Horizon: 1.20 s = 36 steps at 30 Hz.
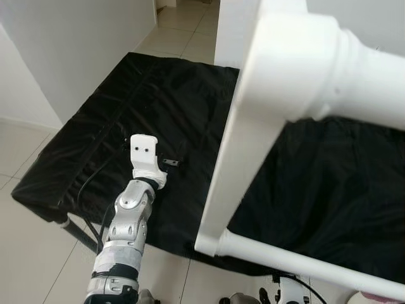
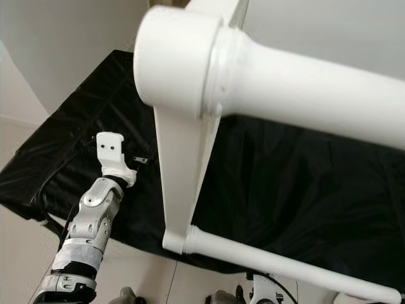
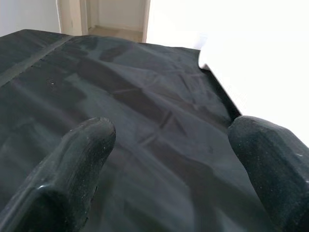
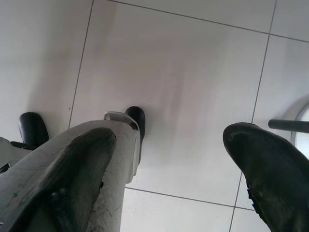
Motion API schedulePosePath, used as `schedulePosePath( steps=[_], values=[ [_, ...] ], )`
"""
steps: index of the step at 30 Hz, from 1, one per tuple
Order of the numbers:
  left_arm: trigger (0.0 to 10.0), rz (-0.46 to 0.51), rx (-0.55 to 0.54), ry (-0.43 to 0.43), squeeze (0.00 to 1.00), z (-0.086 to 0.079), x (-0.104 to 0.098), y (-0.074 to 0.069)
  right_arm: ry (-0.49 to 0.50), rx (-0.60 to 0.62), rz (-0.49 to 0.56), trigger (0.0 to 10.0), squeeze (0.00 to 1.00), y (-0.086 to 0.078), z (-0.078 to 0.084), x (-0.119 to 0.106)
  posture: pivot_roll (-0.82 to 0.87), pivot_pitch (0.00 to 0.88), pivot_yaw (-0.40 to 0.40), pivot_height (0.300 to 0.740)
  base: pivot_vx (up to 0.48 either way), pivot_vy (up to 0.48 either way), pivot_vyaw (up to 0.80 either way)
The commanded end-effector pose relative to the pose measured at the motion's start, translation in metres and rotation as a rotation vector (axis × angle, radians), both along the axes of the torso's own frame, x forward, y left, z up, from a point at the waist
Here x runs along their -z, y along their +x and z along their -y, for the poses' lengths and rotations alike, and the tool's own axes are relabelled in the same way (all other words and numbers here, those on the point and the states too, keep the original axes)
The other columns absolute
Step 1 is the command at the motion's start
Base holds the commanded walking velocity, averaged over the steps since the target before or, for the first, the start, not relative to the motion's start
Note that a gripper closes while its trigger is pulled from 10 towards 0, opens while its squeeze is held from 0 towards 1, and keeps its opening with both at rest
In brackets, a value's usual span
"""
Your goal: Building children table
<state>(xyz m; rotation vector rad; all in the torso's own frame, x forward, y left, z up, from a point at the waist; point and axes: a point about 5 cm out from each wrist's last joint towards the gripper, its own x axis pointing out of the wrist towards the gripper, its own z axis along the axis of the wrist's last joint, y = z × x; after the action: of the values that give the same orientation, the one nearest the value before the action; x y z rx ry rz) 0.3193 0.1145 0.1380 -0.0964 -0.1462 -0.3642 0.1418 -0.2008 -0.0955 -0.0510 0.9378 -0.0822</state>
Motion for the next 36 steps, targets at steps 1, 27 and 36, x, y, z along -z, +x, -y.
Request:
schedulePosePath(
  steps=[1,27,36],
  values=[
    [10.0,-0.008,-0.062,-0.012,0.00,-0.0018,-0.0016,0.0013,0.004,0.015,-0.115,10.0,0.00,-0.0282,-0.0004,0.0109,-0.02,0.000,-0.027,0.740,-0.281,0.000,0.00],
    [10.0,-0.009,-0.065,-0.018,0.00,-0.0014,-0.0022,0.0013,0.006,0.016,-0.109,10.0,0.00,-0.0259,-0.0011,0.0103,-0.02,0.000,-0.030,0.740,-0.291,0.000,0.00],
    [10.0,-0.010,-0.068,-0.020,0.00,-0.0020,-0.0023,0.0015,0.006,0.014,-0.108,10.0,0.00,-0.0253,-0.0012,0.0102,-0.01,0.000,-0.031,0.740,-0.341,0.000,0.00]
  ],
)
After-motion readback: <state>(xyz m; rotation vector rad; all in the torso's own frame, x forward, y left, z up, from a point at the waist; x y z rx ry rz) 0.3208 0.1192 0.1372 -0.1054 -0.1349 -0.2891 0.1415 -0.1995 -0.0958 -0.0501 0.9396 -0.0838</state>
